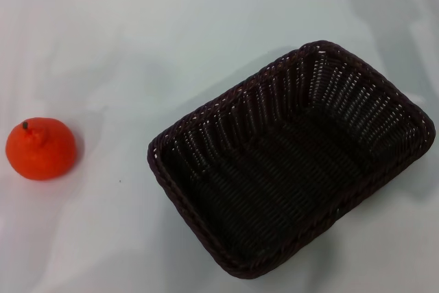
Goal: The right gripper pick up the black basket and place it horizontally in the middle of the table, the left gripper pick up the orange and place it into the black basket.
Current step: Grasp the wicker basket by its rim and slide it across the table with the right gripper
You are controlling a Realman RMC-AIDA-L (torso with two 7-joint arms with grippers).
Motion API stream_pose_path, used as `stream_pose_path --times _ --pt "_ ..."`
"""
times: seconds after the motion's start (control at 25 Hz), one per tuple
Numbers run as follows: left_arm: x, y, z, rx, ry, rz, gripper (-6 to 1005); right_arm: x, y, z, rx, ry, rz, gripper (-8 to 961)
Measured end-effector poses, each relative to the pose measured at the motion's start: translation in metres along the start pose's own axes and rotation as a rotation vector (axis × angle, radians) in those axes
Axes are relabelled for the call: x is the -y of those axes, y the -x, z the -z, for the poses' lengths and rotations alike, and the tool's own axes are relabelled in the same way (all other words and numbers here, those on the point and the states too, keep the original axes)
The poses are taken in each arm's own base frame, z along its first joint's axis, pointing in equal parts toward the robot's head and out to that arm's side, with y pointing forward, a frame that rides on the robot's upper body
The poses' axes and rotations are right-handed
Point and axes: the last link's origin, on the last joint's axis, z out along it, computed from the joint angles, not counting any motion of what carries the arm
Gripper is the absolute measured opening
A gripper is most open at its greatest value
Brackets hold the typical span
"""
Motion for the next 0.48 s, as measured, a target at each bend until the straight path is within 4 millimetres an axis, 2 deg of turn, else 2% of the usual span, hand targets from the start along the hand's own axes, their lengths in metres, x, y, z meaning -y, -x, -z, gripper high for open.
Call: stream_pose_path --times 0.36,0.48 --pt "-0.0012 0.0005 0.0009 -0.002 0.0 0.008 918 0.0007 0.003 0.0011 0.017 -0.005 0.001 857" --pt "-0.0012 0.0004 0.0009 -0.003 0.0 0.008 918 0.0054 0.0058 -0.0017 0.055 -0.055 -0.018 857"
